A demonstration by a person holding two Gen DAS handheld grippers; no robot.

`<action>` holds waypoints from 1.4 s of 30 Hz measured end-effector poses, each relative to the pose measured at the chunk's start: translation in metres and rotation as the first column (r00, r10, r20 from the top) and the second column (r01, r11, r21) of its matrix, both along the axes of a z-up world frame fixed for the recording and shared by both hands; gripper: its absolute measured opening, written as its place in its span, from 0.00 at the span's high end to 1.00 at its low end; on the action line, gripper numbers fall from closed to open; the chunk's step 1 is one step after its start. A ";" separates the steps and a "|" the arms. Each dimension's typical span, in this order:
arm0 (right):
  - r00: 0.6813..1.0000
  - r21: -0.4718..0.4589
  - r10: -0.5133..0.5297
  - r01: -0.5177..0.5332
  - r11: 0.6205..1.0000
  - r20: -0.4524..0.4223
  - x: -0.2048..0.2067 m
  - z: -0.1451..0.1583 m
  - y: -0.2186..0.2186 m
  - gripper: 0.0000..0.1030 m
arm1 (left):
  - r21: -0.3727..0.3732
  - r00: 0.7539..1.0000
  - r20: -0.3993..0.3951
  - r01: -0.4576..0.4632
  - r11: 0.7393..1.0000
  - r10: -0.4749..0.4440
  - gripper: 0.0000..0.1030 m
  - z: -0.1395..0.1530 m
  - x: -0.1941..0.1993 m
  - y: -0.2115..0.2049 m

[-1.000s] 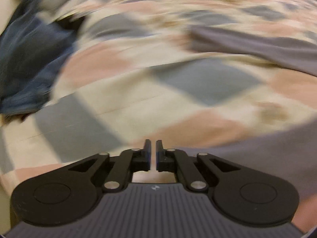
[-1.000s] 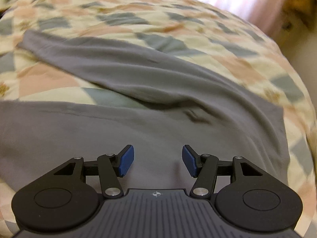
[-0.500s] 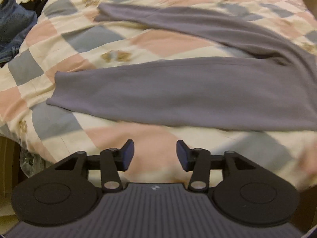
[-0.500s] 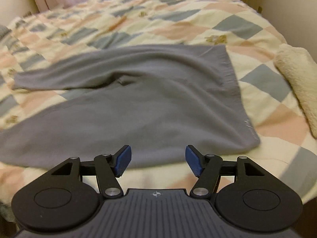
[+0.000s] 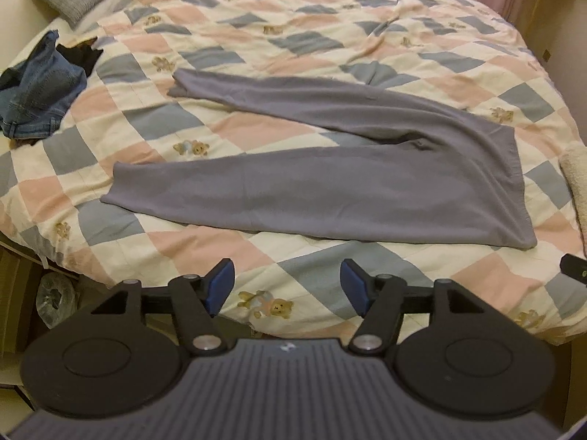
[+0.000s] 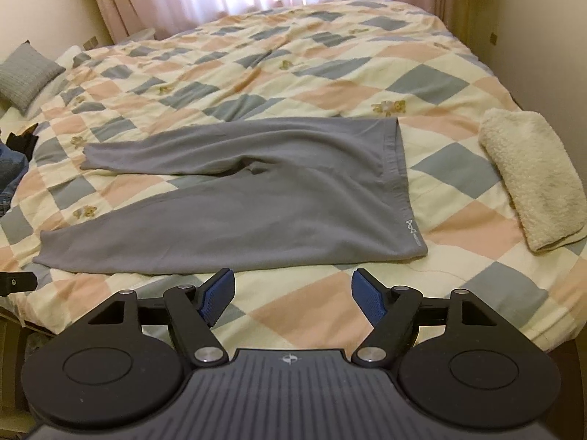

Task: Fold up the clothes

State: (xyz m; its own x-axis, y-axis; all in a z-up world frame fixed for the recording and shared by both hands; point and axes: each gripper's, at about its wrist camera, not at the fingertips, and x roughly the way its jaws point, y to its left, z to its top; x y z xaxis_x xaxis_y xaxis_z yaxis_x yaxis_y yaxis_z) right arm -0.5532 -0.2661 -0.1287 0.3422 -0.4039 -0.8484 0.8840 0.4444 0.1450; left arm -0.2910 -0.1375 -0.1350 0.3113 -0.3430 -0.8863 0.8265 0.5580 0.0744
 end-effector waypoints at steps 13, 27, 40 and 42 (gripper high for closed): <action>0.999 -0.026 0.018 -0.019 0.999 -0.044 0.002 0.017 0.029 0.28 | -0.037 1.000 0.008 0.009 0.999 -0.009 0.39 0.011 -0.011 0.043; 0.997 -0.047 0.064 -0.066 0.997 -0.041 0.026 0.026 0.032 0.26 | -0.049 0.998 0.049 -0.049 0.998 0.051 0.39 0.014 0.007 0.068; 0.994 -0.041 0.109 -0.110 0.993 -0.020 0.046 0.021 0.010 0.26 | -0.044 0.987 0.103 -0.116 0.992 0.120 0.36 0.021 0.033 0.073; 0.993 -0.034 0.114 -0.115 0.993 -0.021 0.051 0.018 0.006 0.26 | -0.038 0.988 0.102 -0.116 0.993 0.119 0.36 0.019 0.037 0.070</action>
State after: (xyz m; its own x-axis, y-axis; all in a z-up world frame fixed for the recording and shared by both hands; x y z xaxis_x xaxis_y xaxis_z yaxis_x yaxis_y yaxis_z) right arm -0.5018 -0.2596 -0.1106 0.3720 -0.3921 -0.8413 0.8294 0.5474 0.1116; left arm -0.2543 -0.0679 -0.1156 0.4406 -0.3260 -0.8364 0.7439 0.6541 0.1369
